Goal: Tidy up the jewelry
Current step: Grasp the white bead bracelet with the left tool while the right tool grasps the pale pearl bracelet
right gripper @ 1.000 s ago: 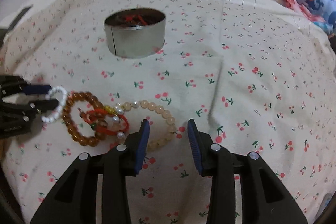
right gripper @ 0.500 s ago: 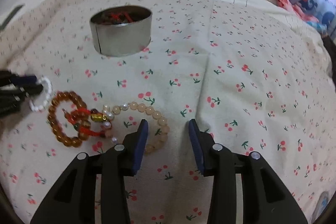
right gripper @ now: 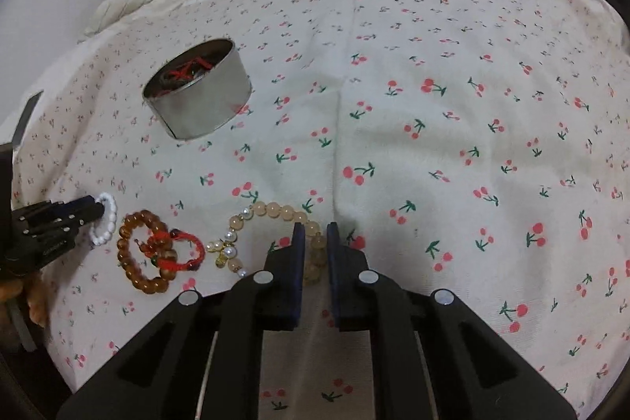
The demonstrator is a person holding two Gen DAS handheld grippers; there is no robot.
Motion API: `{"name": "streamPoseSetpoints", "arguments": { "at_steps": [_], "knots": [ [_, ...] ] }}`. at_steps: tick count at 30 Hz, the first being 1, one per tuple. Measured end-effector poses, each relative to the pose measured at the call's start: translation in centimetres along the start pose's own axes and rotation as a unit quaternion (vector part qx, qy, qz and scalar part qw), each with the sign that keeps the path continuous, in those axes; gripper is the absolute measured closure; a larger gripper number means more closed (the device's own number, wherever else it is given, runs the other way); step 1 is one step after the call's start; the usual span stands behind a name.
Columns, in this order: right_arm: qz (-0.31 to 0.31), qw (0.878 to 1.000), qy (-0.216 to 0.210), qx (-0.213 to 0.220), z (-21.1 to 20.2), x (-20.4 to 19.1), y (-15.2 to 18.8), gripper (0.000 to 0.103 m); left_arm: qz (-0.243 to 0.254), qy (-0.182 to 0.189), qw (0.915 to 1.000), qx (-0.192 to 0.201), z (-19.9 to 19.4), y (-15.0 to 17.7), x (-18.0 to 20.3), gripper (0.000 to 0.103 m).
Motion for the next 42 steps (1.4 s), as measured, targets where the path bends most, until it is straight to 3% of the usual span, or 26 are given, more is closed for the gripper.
{"name": "streamPoseSetpoints", "arguments": {
  "at_steps": [3,6,11,14,16,19,21,25,28,31,33,35,37,38,39,40,42],
  "knots": [
    [-0.033,0.999,0.019,-0.004,0.3,-0.9,-0.3,0.083,-0.002,0.003,1.0000,-0.001,0.0,-0.1,0.0,0.079],
    [-0.038,0.999,0.028,-0.001,0.2,-1.1,-0.2,0.093,-0.010,0.008,0.9999,0.007,-0.4,-0.3,-0.2,0.081],
    [-0.004,0.999,-0.004,0.037,-1.2,-0.1,-0.3,0.094,-0.029,0.016,0.9988,0.037,-1.4,-1.3,-1.0,0.081],
    [-0.007,1.000,-0.007,0.027,-0.9,-0.2,-0.4,0.093,-0.023,0.024,0.9994,0.014,-0.6,-1.1,-0.8,0.081],
    [-0.007,1.000,-0.002,0.015,-0.4,-0.2,-0.3,0.062,-0.011,0.021,0.9997,0.003,-0.2,-0.9,-0.5,0.080],
    [-0.042,0.999,0.013,0.008,0.1,-1.4,-0.5,0.053,0.003,0.011,0.9999,0.005,0.1,-0.6,0.0,0.076],
    [-0.075,0.996,0.041,-0.007,0.8,-2.3,-0.2,0.054,0.002,0.012,0.9999,0.003,0.2,-0.5,0.0,0.076],
    [-0.069,0.997,0.042,-0.004,0.6,-2.1,-0.3,0.090,-0.012,0.014,0.9997,0.017,-0.5,-0.9,-0.8,0.084],
    [-0.042,0.999,0.028,0.000,0.4,-1.0,-0.1,0.091,-0.045,0.023,0.9980,0.039,-1.5,-1.5,-2.3,0.084],
    [-0.046,0.998,0.032,-0.005,0.6,-1.1,-0.2,0.090,-0.049,0.028,0.9980,0.027,-1.2,-1.6,-2.8,0.081],
    [-0.046,0.998,0.031,-0.005,0.5,-1.2,-0.2,0.085,-0.036,0.020,0.9990,0.017,-0.5,-1.4,-2.5,0.062],
    [-0.049,0.998,0.028,-0.006,0.6,-1.5,-0.1,0.080,-0.019,0.004,0.9997,0.015,0.1,-1.3,-1.7,0.050],
    [-0.059,0.998,0.036,-0.008,0.9,-1.8,-0.2,0.080,-0.009,-0.007,0.9999,0.008,0.6,-1.1,-1.1,0.050],
    [-0.061,0.997,0.037,-0.008,0.9,-1.8,-0.3,0.080,-0.007,-0.006,0.9999,0.008,0.7,-1.2,-1.0,0.058],
    [-0.059,0.998,0.034,-0.007,0.9,-1.7,-0.2,0.084,-0.006,0.010,0.9999,0.006,0.6,-1.1,-0.7,0.082],
    [-0.054,0.998,0.031,-0.005,0.8,-1.6,-0.2,0.092,-0.003,0.022,0.9998,0.003,0.5,-1.0,-0.5,0.090],
    [-0.043,0.999,0.026,0.002,0.4,-1.4,-0.2,0.094,0.010,0.013,0.9998,0.014,0.2,-0.9,-0.1,0.096]
  ]
}}
Point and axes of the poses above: each gripper's, at about its wrist camera, not at the fingertips, and z roughly the way its jaws point, x to its right, y to its underside, the point moved 2 cm from there along z, roughly the way its jaws point, and after that the axes turned 13 degrees about -z, right-handed, at the moved point
